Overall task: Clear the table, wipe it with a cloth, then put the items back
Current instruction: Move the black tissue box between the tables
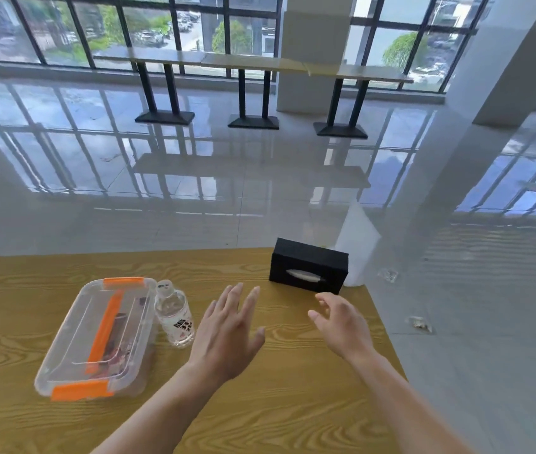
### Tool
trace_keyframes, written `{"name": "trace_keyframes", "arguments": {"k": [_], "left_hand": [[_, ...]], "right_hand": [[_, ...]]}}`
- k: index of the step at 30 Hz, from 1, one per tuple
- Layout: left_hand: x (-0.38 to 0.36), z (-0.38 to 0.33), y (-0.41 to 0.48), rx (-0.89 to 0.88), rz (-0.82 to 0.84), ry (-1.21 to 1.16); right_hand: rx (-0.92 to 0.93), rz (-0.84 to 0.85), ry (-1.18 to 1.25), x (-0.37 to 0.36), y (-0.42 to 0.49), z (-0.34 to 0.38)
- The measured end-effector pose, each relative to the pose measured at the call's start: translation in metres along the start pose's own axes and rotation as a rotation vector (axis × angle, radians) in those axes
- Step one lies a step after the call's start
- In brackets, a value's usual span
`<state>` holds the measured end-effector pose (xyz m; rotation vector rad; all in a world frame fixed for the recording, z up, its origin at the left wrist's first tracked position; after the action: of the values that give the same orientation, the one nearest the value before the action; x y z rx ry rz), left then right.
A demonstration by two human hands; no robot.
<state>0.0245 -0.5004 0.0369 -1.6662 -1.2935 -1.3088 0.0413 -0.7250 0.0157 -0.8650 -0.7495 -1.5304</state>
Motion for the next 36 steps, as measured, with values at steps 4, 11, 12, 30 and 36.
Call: {"name": "trace_keyframes", "arguments": {"k": [4,11,12,30,36], "left_hand": [[-0.007,-0.004,0.036,0.036,0.04,-0.059],[-0.032,0.003,0.109,0.186,0.121,-0.421],[-0.037,0.003,0.118,0.203,0.144,-0.457],[-0.123,0.026,0.215,0.555,0.186,-0.862],[-0.128,0.033,0.221,0.547,0.067,-0.815]], "right_hand": [[-0.018,-0.008,0.011,0.008,0.024,-0.019],[-0.258,-0.049,0.123,0.008,0.058,-0.055],[-0.31,-0.047,0.15,0.003,0.062,-0.061],[-0.495,-0.034,0.343,-0.038,0.134,-0.109],[-0.481,-0.079,0.342,-0.035,0.142,-0.114]]}}
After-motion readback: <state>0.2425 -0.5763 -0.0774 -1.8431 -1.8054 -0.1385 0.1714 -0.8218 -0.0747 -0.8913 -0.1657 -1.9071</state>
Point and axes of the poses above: each hand's wrist, its own y-axis towards the middle knuckle, its own x-axis out of the back of the hand, z = x × y, the point moved 7 cm from there along y, towards the middle knuckle, and after that the axes turned 1 degree about -x, right-handed, at the moved point
